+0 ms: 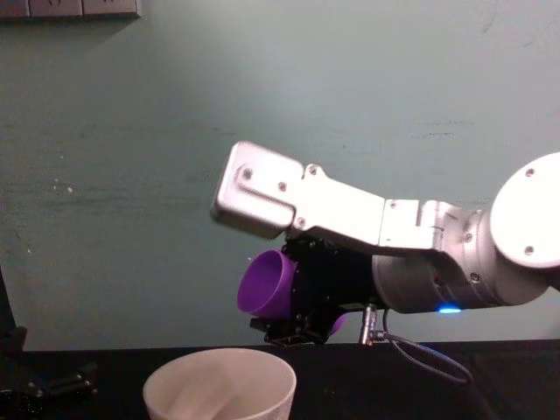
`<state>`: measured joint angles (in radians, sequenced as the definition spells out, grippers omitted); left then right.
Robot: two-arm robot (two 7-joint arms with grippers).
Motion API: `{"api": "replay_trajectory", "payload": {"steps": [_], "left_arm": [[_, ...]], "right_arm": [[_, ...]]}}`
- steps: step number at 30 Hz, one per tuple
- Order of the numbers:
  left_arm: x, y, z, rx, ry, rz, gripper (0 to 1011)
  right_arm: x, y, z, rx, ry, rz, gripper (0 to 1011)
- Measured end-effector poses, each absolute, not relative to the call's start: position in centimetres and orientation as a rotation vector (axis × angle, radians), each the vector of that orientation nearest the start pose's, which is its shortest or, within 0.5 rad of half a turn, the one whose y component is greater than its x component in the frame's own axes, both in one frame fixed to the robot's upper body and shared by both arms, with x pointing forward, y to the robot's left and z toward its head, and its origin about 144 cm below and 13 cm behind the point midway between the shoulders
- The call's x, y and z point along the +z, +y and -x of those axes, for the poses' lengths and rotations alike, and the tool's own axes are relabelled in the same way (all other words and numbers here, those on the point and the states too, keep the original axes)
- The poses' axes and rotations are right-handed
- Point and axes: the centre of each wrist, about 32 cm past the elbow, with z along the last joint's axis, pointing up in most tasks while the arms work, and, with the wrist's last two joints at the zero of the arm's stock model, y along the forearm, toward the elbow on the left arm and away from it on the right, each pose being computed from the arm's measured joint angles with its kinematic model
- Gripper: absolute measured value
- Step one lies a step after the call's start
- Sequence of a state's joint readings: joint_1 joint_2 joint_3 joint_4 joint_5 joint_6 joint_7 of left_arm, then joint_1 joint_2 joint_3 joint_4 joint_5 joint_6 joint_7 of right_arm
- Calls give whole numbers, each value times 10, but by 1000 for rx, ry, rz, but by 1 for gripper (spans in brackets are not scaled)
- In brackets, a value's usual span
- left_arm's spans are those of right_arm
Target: Pick up the cup and pour the mung beans from the cup into the bowl.
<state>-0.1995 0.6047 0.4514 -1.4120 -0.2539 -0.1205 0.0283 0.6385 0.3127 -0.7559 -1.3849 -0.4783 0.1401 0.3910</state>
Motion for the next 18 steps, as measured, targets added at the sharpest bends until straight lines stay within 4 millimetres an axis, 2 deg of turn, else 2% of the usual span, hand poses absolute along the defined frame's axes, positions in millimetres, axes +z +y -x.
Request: {"api": "replay_trajectory", "payload": {"steps": [10,18], "left_arm": [[1140,310,-489,1248,-285,-305,1000],[1140,310,-489,1248,-285,-304,1000]], "right_arm": [[1254,-105,-556,-560,-1063,867,731],[1253,-94,-553,-516,-1157,933,731]]}}
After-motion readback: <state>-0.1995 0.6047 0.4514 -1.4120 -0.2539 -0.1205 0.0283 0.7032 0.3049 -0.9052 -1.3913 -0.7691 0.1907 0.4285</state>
